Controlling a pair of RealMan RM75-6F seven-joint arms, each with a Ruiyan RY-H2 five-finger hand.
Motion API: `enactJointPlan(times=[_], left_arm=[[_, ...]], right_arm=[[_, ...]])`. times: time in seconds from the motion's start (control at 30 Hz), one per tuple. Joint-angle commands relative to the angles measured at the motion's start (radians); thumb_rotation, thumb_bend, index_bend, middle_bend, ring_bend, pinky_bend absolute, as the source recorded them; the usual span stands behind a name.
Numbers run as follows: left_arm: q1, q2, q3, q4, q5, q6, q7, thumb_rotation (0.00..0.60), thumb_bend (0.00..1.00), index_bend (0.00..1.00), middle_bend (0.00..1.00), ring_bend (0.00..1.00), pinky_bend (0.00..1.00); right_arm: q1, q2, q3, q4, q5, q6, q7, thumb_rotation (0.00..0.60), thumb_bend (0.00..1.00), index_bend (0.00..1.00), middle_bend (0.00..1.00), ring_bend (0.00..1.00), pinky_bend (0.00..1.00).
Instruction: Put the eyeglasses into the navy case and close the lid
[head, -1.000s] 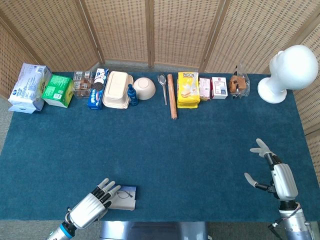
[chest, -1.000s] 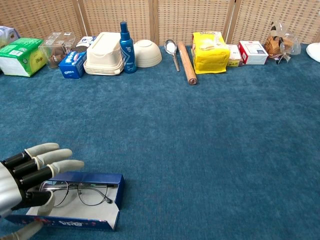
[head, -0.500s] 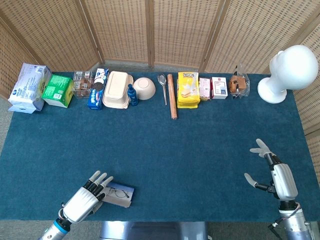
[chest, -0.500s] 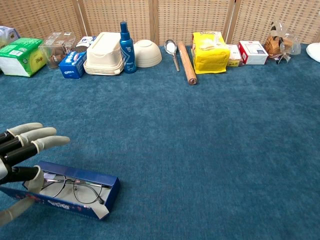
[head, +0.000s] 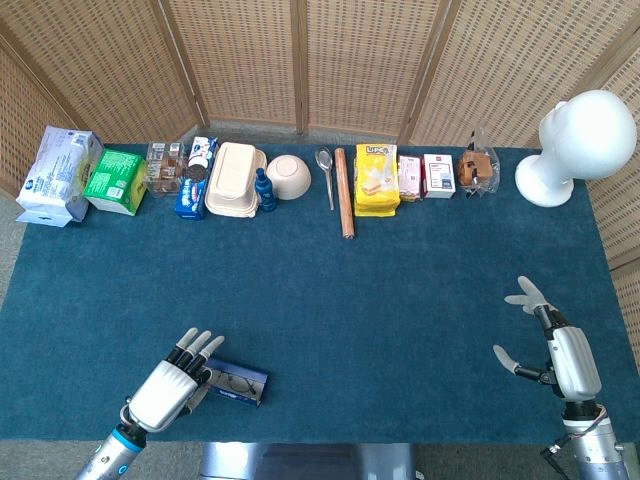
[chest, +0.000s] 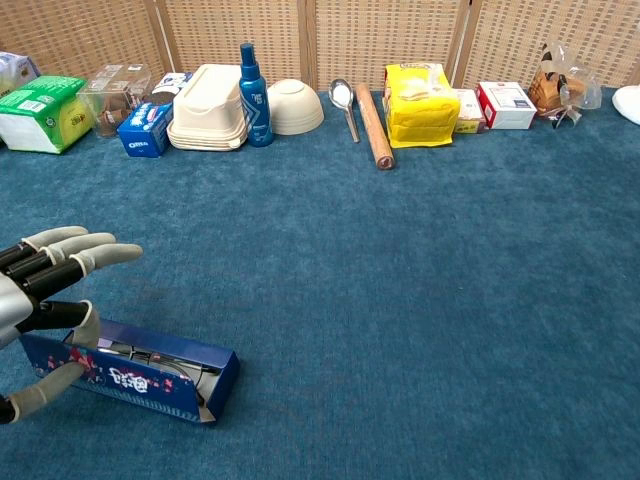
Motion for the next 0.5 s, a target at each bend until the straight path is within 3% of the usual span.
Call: enactJointPlan(times=[0.03,0.5], left_arm=[[-0.004,-0.010,-0.011,0.009,-0.013,-0.007,-0.006,0.589,0.50,0.52,0.05,0.00,0.00],[-0.021,-0.054,-0.049,0.063,-0.059,-0.002,-0.063,0.593,0.49,0.50,0.05,0.00,0.00]], right_arm=[[-0.001,0.000,0.001,0.001,0.002,-0.001,0.000,0.600,0.24,0.03,0.29,0.25,0.31],[-0.005,0.010,0.006,-0.002,0.014,-0.003,0.000,0.600,0.24,0.03,0.29,0.25,0.31]])
